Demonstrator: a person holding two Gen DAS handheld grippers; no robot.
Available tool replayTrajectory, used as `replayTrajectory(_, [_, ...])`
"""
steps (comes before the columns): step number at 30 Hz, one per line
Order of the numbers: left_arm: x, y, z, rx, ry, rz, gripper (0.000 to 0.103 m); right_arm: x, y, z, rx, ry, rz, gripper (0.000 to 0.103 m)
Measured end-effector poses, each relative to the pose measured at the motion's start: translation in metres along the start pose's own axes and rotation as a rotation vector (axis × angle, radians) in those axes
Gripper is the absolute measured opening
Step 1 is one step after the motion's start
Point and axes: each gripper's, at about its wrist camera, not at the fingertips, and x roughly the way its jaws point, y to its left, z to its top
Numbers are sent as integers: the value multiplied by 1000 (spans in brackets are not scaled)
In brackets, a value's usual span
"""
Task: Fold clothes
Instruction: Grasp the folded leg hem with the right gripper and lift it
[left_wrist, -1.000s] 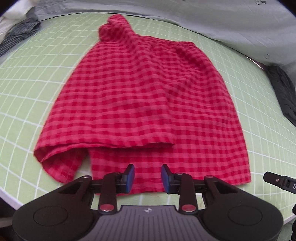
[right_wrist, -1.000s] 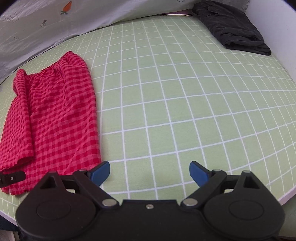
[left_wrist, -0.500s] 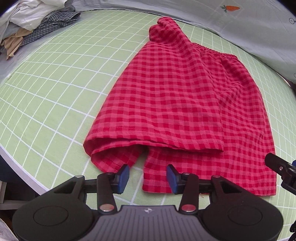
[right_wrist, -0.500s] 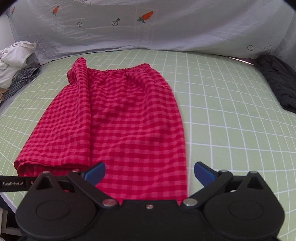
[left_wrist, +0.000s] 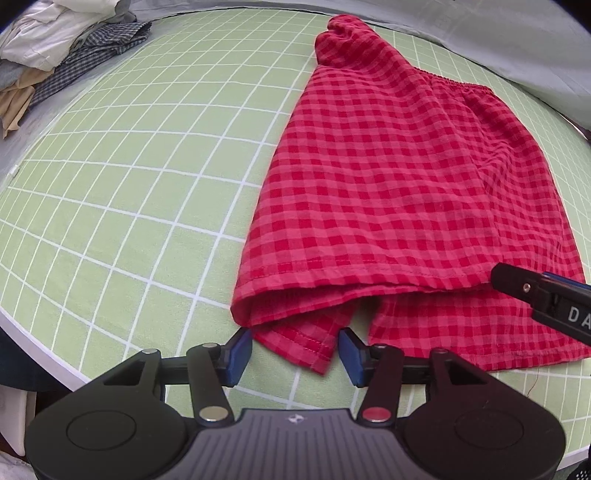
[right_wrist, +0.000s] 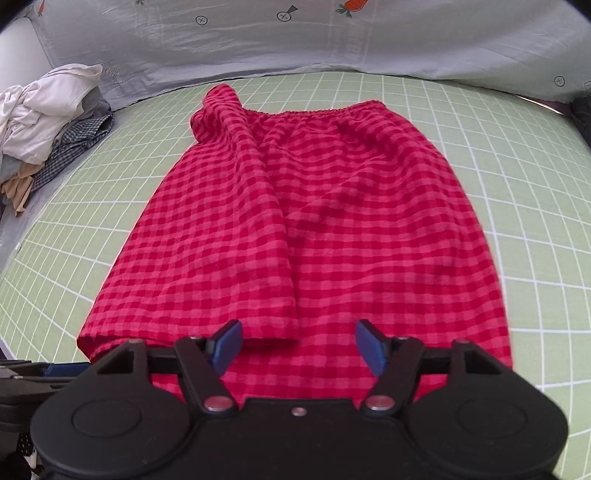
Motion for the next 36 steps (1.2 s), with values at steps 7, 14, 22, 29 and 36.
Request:
replayTrajectory(7, [0,9,6,37,0,-13,53,17,12,5,8,8,11,42])
replayTrajectory(14, [-8,20,13,23,-17,-4,54,16,14,11,-38,-9,14,2])
replayTrajectory(22, [-32,35,21,-76,-94,1,54,-40,-5,21,-22,-163,-5,1])
replayTrajectory(29, [-44,26,21,-112,-135,28,55,-84,-49,12,44,-216,-137,1])
replayTrajectory(36, [-36,1,21,-114,-97,30,55,-53,-113,-17,182,3,-246,5])
